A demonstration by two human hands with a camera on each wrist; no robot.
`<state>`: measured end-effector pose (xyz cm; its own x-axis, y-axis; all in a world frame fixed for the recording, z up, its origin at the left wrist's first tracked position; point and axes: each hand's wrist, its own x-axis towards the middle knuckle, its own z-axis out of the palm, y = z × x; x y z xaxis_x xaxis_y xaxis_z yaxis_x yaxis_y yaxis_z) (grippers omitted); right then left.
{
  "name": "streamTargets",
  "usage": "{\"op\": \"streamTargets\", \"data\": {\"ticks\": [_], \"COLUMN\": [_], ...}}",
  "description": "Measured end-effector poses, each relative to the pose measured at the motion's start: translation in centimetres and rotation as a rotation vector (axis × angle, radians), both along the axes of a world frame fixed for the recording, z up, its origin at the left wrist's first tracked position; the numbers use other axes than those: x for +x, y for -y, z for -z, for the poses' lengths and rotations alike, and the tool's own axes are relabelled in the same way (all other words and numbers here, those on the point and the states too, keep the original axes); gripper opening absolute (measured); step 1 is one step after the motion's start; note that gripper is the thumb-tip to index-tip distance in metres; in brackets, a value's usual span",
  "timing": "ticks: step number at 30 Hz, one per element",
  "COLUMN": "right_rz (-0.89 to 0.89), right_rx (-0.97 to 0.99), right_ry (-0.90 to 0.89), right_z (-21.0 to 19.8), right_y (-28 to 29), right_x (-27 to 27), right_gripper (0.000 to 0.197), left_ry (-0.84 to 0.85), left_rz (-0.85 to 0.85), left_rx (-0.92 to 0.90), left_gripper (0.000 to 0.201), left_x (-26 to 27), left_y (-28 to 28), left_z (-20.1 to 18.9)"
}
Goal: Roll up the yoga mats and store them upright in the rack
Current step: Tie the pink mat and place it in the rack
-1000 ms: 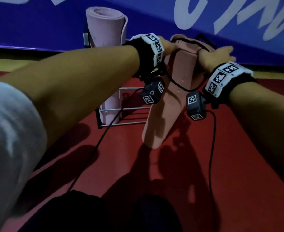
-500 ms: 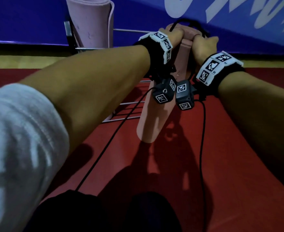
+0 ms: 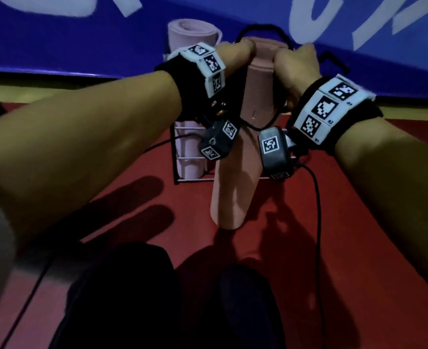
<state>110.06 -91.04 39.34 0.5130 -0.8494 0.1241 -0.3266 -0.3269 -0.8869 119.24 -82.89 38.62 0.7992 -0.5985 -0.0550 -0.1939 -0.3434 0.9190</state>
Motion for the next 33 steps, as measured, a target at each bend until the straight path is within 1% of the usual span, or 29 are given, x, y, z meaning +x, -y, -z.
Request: {"op": "streamTargets", "data": {"ticks": [2, 5, 6, 7, 8, 10, 11, 13, 14, 16, 17, 18, 20, 21, 22, 24, 26, 28, 29, 30, 31, 33], "right_rz": [-0.056, -0.143, -0.17, -0.191, -0.219, -0.268, -0.292, -0.335, -0.358, -0.383, -0.392, -0.403, -0.422, -0.425, -0.438, -0.472, -0.511, -0.583, -0.62, -0.652, -0.681, -0.748], "right_rx": [-0.004, 0.047, 0.071, 0.086, 0.092, 0.091, 0.093, 0.091, 0.095, 0.087, 0.064, 0.033, -0.024, -0.049, -0.061, -0.042, 0.008, 0.168, 0.27, 0.35, 0.408, 0.525], "right_ry": [-0.008, -0.032, -0.027, -0.041, -0.056, -0.084, -0.098, -0.12, -0.13, -0.123, -0.12, -0.128, -0.149, -0.144, -0.125, -0.084, -0.068, -0.029, -0.005, 0.008, 0.016, 0.058], "right_z": [-0.3, -0.4, -0.3, -0.2, 0.0, 1.1, 1.9, 3.2, 3.8, 4.8, 5.3, 5.6, 5.7, 5.7, 5.6, 5.5, 5.3, 5.3, 5.4, 5.5, 5.7, 6.0], "right_y": [-2.1, -4.7, -5.5, -6.4, -7.4, -8.2, -8.6, -9.8, -10.6, -11.6, -11.8, -11.8, -11.3, -10.9, -10.7, -10.3, -10.5, -10.8, -10.9, -10.9, -11.0, -11.1], "right_x": [0.2, 0.5, 0.7, 0.6, 0.4, 1.0, 1.1, 0.7, 0.5, 0.1, 0.1, 0.1, 0.1, 0.1, 0.1, 0.4, 1.0, 1.4, 1.5, 1.5, 1.4, 1.1], "right_gripper": [0.055, 0.064, 0.064, 0.063, 0.061, 0.061, 0.061, 0.062, 0.065, 0.071, 0.071, 0.067, 0.046, 0.034, 0.028, 0.029, 0.027, 0.021, 0.022, 0.023, 0.022, 0.015], "left_ry": [-0.042, -0.1, -0.105, -0.096, -0.09, -0.067, -0.066, -0.071, -0.075, -0.05, -0.024, 0.007, 0.067, 0.091, 0.121, 0.156, 0.163, 0.173, 0.173, 0.174, 0.176, 0.197], "left_rz": [-0.036, -0.129, -0.162, -0.174, -0.189, -0.24, -0.267, -0.269, -0.285, -0.321, -0.333, -0.336, -0.344, -0.343, -0.329, -0.279, -0.216, -0.174, -0.157, -0.136, -0.115, -0.08], "left_rx": [-0.012, -0.04, -0.051, -0.027, 0.005, 0.078, 0.098, 0.091, 0.082, 0.059, 0.052, 0.045, 0.055, 0.061, 0.068, 0.111, 0.149, 0.192, 0.199, 0.188, 0.158, 0.071], "left_gripper": [0.042, 0.018, 0.016, 0.016, 0.022, 0.049, 0.047, 0.027, 0.024, 0.026, 0.028, 0.031, 0.039, 0.039, 0.037, 0.034, 0.041, 0.043, 0.041, 0.044, 0.051, 0.061], "left_x": [-0.3, -0.7, -1.0, -1.2, -1.5, -1.5, -1.5, -1.4, -1.4, -1.7, -1.7, -1.4, -1.1, -0.8, -0.3, 0.5, 1.0, 1.4, 1.6, 1.7, 1.8, 1.7], "left_y": [-3.1, -7.2, -8.4, -9.5, -10.3, -12.1, -13.1, -14.4, -15.1, -15.8, -16.3, -16.7, -17.8, -18.4, -19.0, -20.3, -21.5, -22.6, -23.2, -23.7, -24.2, -25.1], "left_z": [-0.6, -1.1, -1.4, -1.3, -1.3, -0.8, -0.2, 1.3, 2.3, 3.7, 4.2, 4.6, 4.8, 4.8, 4.9, 4.7, 4.0, 3.3, 3.1, 3.0, 3.1, 3.5]}}
